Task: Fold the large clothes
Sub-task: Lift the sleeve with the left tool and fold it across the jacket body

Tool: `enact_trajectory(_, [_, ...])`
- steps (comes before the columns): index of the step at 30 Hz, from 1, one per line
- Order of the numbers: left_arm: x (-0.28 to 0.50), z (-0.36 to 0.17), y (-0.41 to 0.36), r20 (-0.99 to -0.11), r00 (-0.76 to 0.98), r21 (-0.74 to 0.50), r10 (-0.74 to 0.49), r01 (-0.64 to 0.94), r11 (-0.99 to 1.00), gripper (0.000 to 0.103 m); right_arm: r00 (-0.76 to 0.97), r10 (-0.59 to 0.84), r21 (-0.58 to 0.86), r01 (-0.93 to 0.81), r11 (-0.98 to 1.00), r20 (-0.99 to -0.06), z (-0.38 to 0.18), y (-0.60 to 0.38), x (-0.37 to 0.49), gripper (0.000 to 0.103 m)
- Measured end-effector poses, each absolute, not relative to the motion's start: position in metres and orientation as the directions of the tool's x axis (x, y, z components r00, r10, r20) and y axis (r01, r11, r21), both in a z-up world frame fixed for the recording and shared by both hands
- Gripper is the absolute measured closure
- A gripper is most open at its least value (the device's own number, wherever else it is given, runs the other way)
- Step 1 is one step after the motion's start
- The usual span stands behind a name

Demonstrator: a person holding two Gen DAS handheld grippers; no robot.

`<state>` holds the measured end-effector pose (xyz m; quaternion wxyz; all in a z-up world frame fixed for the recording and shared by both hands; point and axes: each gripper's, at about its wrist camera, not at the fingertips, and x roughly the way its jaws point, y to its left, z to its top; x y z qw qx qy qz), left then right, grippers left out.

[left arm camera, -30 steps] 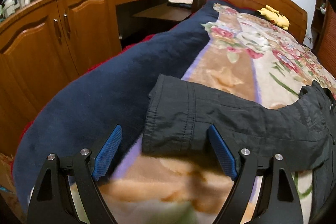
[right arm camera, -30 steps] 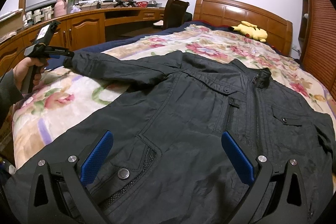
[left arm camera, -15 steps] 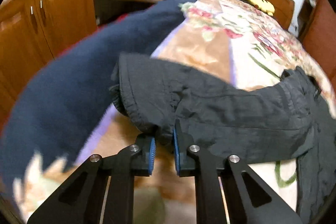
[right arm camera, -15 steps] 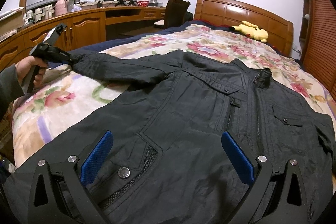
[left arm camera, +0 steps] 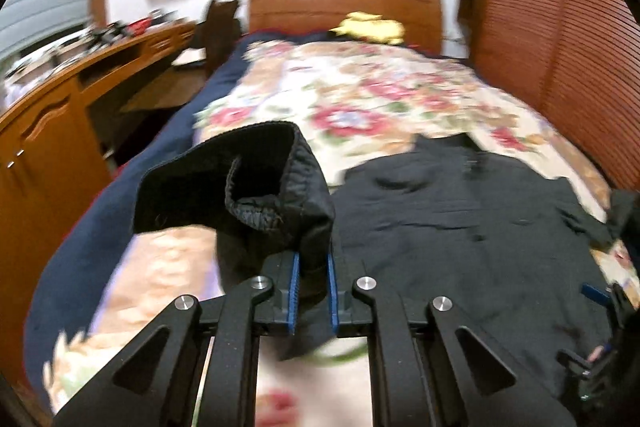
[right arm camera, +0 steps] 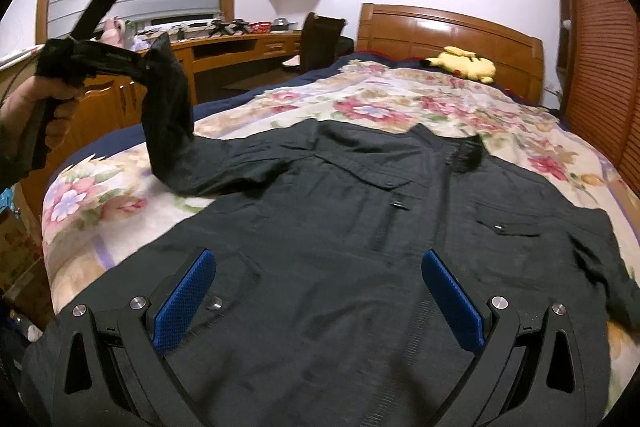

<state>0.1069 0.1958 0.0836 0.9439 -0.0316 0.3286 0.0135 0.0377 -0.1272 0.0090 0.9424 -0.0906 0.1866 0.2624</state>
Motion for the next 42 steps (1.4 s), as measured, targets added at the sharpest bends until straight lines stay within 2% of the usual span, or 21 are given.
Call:
enact_trajectory(9, [0.099, 0.091, 0.088, -0.594, 0.790, -0.019, -0.151, 0.174, 0.985, 0.091, 0.831, 0.394, -0.027, -0.439, 0.898, -0.393, 0.013, -0.184, 0.035, 0.000])
enact_trajectory(15, [0.085, 0.074, 0.049, -0.590, 0.785, -0.013, -0.190, 0.226, 0.974, 0.091, 0.844, 0.357, -0.021, -0.398, 0.917, -0.401, 0.010, -0.199, 0.028, 0.000])
enact_trajectory(17, [0.082, 0.063, 0.039, -0.600, 0.783, 0.009, -0.164, 0.211, 0.977, 0.086, 0.844, 0.349, -0.015, -0.389, 0.921, -0.407, 0.010, -0.198, 0.025, 0.000])
enact_trajectory(21, [0.073, 0.046, 0.034, -0.598, 0.778, -0.049, -0.193, 0.205, 0.977, 0.059, 0.842, 0.346, -0.003, -0.381, 0.925, -0.414, 0.016, -0.191, 0.022, 0.000])
enact_trajectory(23, [0.064, 0.043, 0.035, -0.579, 0.795, -0.041, -0.182, 0.195, 0.980, 0.054, 0.840, 0.348, 0.005, -0.381, 0.925, -0.416, 0.017, -0.189, 0.022, 0.000])
enact_trajectory(24, [0.060, 0.041, 0.036, -0.571, 0.803, -0.030, -0.173, 0.190, 0.981, 0.048, 0.839, 0.350, 0.008, -0.382, 0.924, -0.416, 0.018, -0.188, 0.022, 0.000])
enact_trajectory(25, [0.056, 0.039, 0.036, -0.561, 0.811, -0.022, -0.168, 0.188, 0.982, 0.036, 0.839, 0.352, 0.010, -0.383, 0.924, -0.414, 0.018, -0.187, 0.022, 0.000])
enact_trajectory(27, [0.046, 0.034, 0.041, -0.539, 0.827, -0.011, -0.157, 0.180, 0.984, 0.021, 0.838, 0.360, 0.013, -0.389, 0.921, -0.410, 0.019, -0.186, 0.020, 0.000])
enact_trajectory(32, [0.030, 0.021, 0.061, -0.524, 0.845, -0.002, -0.108, 0.125, 0.992, 0.021, 0.820, 0.403, 0.020, -0.433, 0.901, -0.407, 0.020, -0.174, 0.022, 0.004])
enact_trajectory(40, [0.020, 0.004, 0.091, -0.529, 0.846, -0.004, -0.058, 0.066, 0.998, 0.021, 0.759, 0.471, 0.013, -0.522, 0.853, -0.448, 0.012, -0.150, 0.038, 0.024])
enact_trajectory(42, [0.018, 0.002, 0.097, -0.526, 0.849, -0.012, -0.059, 0.062, 0.998, 0.021, 0.743, 0.483, 0.011, -0.540, 0.842, -0.464, 0.011, -0.143, 0.044, 0.026])
